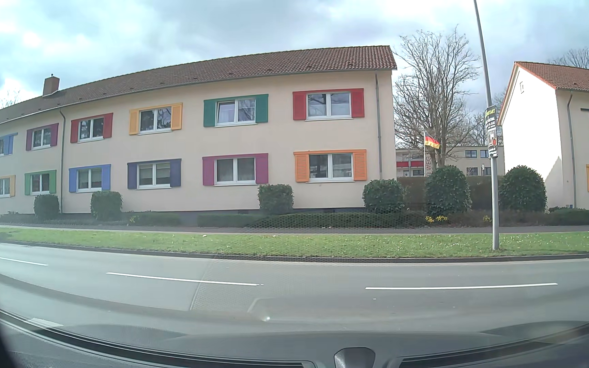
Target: Follow the waypoints while adhering to traffic rules and regulations
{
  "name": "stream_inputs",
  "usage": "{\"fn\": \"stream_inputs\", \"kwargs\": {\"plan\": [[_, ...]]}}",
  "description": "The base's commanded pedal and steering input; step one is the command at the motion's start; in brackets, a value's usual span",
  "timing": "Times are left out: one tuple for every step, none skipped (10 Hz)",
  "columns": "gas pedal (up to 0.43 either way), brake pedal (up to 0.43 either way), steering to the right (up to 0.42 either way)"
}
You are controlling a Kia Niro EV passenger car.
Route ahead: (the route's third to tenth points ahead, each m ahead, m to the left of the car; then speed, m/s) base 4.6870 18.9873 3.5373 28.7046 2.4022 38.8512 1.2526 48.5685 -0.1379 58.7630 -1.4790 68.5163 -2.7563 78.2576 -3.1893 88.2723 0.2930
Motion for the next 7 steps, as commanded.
{"fn": "stream_inputs", "kwargs": {"plan": [[0.000,0.152,-0.595],[0.000,0.134,-0.595],[0.000,0.134,-0.595],[0.000,0.134,-0.595],[0.000,0.134,-0.594],[0.000,0.134,-0.594],[0.000,0.140,-0.594]]}}
